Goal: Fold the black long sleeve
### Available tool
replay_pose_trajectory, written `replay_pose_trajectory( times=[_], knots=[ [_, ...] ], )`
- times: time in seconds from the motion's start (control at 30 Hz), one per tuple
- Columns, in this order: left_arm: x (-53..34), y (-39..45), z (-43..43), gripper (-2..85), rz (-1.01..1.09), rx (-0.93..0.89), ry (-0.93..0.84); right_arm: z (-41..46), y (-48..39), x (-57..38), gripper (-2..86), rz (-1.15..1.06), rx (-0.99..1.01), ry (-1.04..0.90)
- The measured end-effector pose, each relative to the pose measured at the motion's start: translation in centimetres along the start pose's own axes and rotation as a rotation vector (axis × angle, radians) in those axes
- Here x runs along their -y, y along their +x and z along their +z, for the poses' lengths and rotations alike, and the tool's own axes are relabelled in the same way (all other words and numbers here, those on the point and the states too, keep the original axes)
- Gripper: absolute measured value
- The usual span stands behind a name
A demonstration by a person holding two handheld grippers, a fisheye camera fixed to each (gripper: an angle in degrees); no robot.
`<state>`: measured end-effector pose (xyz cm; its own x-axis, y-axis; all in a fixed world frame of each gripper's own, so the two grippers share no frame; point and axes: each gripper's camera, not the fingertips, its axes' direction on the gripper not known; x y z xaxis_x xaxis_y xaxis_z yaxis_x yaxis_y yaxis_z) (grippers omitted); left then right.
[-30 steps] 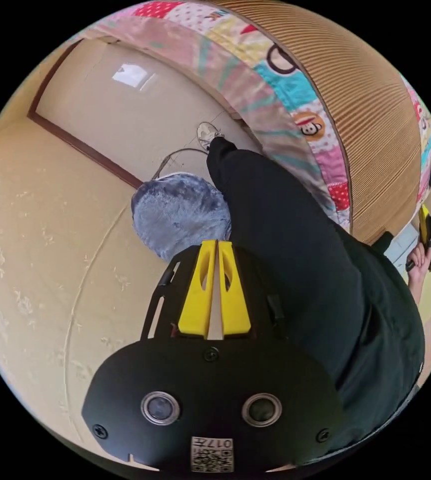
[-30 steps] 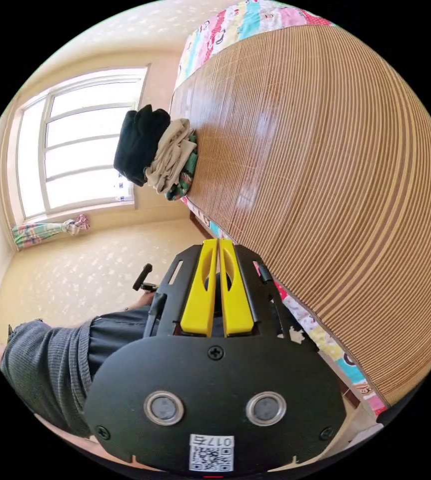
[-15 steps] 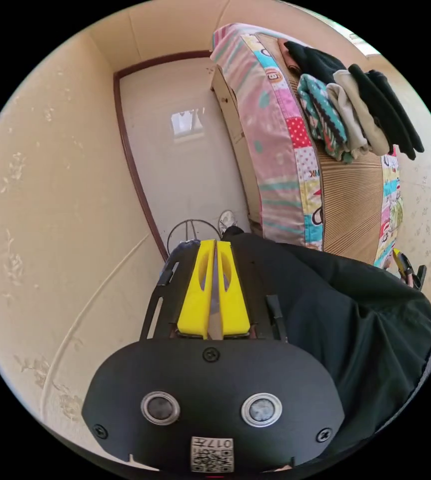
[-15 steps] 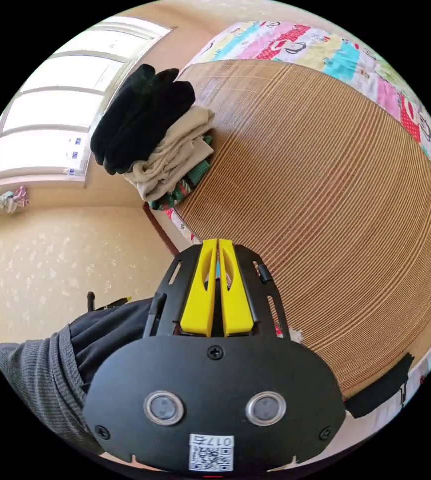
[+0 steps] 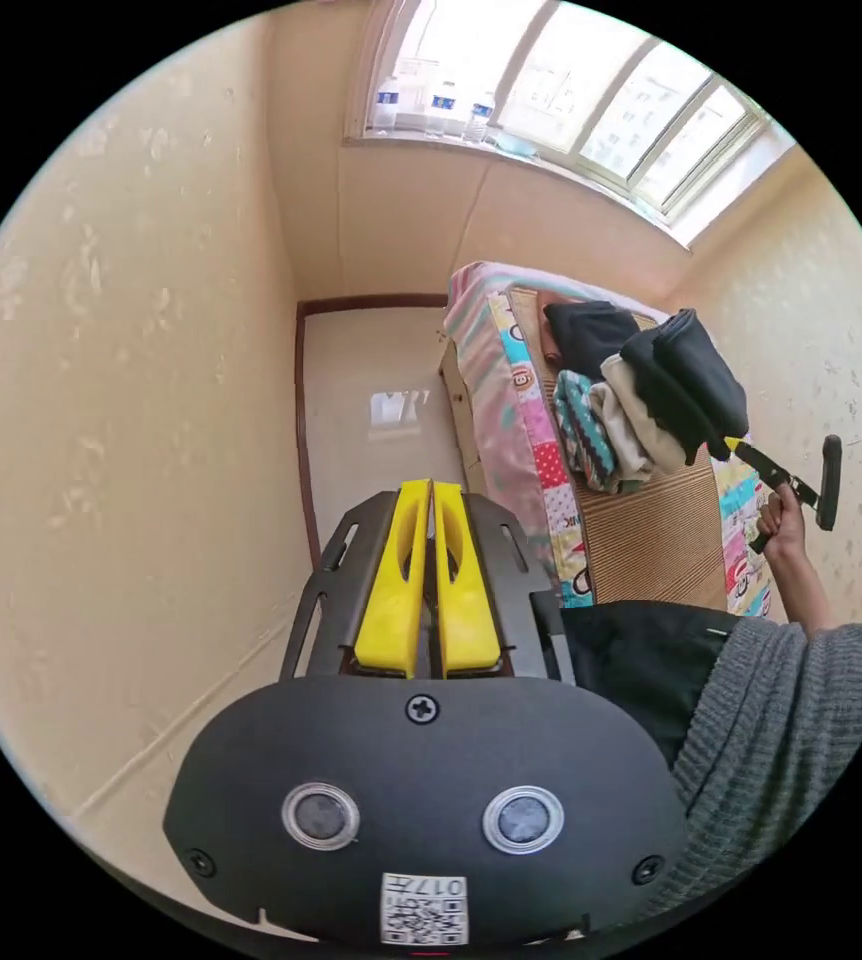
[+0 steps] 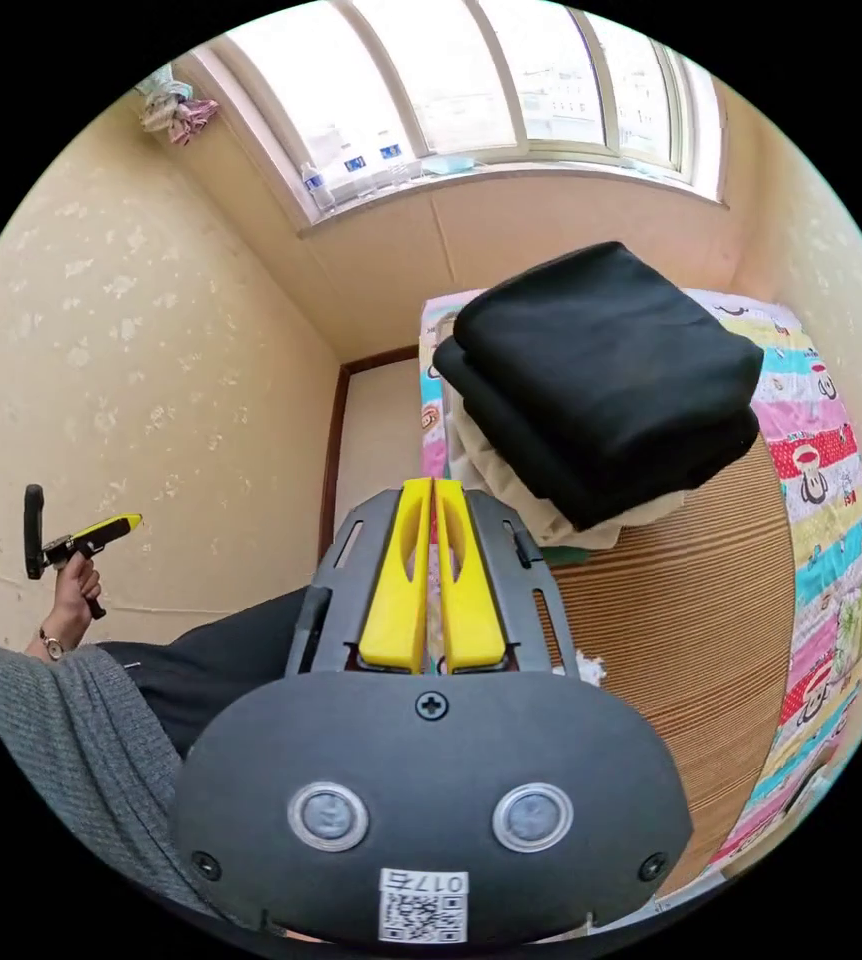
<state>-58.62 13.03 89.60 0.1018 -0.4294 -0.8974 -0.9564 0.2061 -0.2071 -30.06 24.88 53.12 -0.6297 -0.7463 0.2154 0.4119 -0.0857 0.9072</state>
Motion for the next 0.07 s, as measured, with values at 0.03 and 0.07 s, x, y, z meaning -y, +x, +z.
replay_pose_trajectory(
  times=[0.03, 0.07],
  knots=[
    [0.3, -0.5, -0.9, -0.9, 0.029, 0.006, 0.018, 1.9, -0.7, 0.8, 0.2, -0.026, 0.002, 0.034],
    [1.1, -1.5, -2.4, -0.9, 0.082, 0.03, 0.049, 3.0, -0.9, 1.3, 0.2, -0.037, -0.001, 0.041]
  ],
)
